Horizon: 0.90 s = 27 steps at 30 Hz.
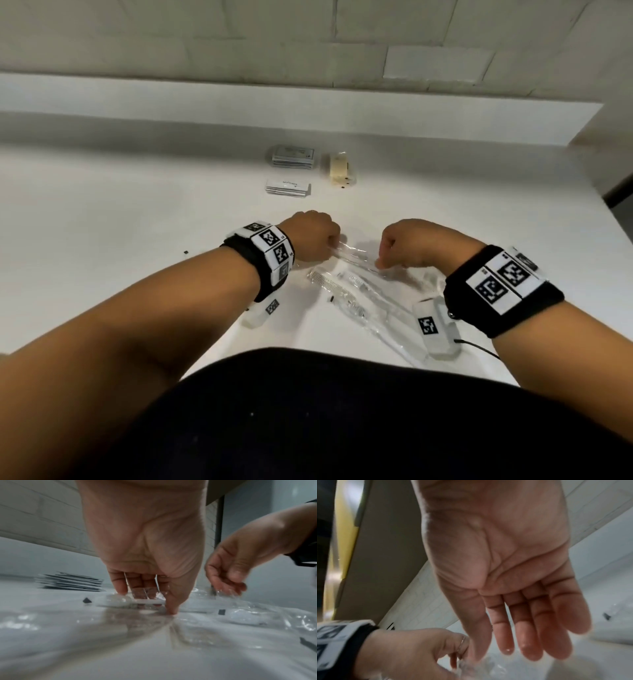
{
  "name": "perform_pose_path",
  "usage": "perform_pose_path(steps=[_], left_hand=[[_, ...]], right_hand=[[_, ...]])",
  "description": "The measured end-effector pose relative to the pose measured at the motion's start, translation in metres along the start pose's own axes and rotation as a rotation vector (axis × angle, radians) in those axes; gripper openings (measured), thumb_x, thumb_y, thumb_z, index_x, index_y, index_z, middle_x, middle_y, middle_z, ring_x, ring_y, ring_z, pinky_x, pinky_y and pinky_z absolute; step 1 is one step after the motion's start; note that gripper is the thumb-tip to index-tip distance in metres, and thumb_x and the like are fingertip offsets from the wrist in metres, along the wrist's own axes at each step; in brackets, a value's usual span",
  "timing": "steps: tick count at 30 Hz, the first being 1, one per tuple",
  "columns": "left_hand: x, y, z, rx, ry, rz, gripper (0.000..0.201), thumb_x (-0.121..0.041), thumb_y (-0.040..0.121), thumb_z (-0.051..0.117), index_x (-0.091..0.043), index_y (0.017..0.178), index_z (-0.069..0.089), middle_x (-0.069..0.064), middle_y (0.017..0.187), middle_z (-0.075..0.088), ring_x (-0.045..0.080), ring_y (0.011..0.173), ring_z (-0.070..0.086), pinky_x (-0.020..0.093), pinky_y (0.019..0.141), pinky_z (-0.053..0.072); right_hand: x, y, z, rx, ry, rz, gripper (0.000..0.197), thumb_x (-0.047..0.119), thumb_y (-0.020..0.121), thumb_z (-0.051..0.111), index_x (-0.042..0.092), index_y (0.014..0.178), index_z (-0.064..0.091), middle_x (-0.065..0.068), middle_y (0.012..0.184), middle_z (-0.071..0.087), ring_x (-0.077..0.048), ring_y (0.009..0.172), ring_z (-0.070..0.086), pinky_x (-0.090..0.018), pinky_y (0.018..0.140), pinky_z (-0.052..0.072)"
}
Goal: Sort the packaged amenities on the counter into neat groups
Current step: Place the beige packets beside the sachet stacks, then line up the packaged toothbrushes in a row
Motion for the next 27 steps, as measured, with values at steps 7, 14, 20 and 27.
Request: perform_pose_path(steps=[7,14,20,27], left_hand=[[0.044,-0.041,-0.029,-0.116,-0.049,-0.157,0.009,-0.025,0.087,0.050,-0.029,0.093,0.046,-0.007,0.097,0.062,0.020,0.097,0.057,0.037,0.099,0.024],[0.092,-0.089,-0.016,-0.005,-0.153,-0.343,0.048,-0.051,0.087,0.057,-0.027,0.127,0.046,-0.002,0.115,0.060,0.025,0.106,0.055,0.035,0.096,0.036],[0.093,-0.103,0.009,0.077,-0.051,-0.316,0.037,-0.048,0.081,0.065,-0.024,0.106,0.052,-0.003,0.110,0.062,0.022,0.095,0.055,0.034,0.088,0.041],[0.087,-0.095,0.014,0.128,0.012,-0.254,0.015,-0.038,0.084,0.056,-0.024,0.087,0.050,-0.001,0.093,0.053,0.021,0.086,0.054,0.032,0.072,0.043]], right_hand=[[0.000,-0.022,0.041,0.056,-0.234,0.054,0.043,0.034,0.076,0.075,0.011,0.108,0.058,-0.004,0.104,0.065,-0.023,0.093,0.062,-0.029,0.065,0.043],[-0.001,-0.012,0.058,0.071,-0.281,0.099,0.025,0.019,0.082,0.061,0.006,0.103,0.064,-0.006,0.100,0.066,-0.023,0.083,0.060,-0.024,0.056,0.040],[0.012,-0.036,0.038,-0.096,0.041,0.012,0.008,0.023,0.095,0.046,0.016,0.098,0.046,-0.008,0.091,0.061,-0.024,0.071,0.054,-0.027,0.056,0.039],[0.021,-0.054,0.082,-0.009,-0.232,0.068,0.043,0.039,0.076,0.069,0.016,0.110,0.057,0.003,0.098,0.062,-0.019,0.088,0.060,-0.027,0.066,0.045]])
Point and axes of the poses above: each hand's wrist, its own y-axis towards the middle knuckle, its own z-axis out of the palm, x = y × z, the point moved 5 cm from there along y, towards the middle knuckle
